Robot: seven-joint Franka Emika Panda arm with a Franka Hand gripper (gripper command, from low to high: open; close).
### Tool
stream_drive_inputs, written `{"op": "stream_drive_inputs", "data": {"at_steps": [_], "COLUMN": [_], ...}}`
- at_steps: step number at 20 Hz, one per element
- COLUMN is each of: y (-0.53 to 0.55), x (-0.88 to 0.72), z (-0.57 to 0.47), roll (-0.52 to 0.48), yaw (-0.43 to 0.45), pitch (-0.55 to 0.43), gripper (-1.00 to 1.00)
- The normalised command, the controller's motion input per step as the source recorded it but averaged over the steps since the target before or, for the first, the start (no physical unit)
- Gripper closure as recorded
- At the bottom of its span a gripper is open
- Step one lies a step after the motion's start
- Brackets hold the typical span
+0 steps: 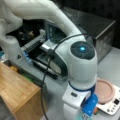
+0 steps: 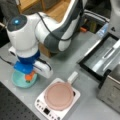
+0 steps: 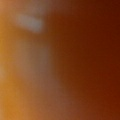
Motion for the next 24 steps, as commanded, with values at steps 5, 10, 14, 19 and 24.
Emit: {"op": "stream_drive_inputs", "data": {"at_steps": [5,10,14,19,24], "y": [0.16,0.26,0.15,0.12,0.31], "x": [-0.2,-0.21,-0.22,-0.23,-0.24], "z": [-0.04,-0.05,-0.05,-0.06,-0.06], "roll": [0.008,0.041,0.026,-0.003,-0.078], "yaw": [-0.263,-0.217,-0.13,-0.118,-0.146], "pitch": [-0.051,-0.053,-0.06,-0.05,-0.042], "gripper": [1.0,1.0,1.0,1.0,1.0]}}
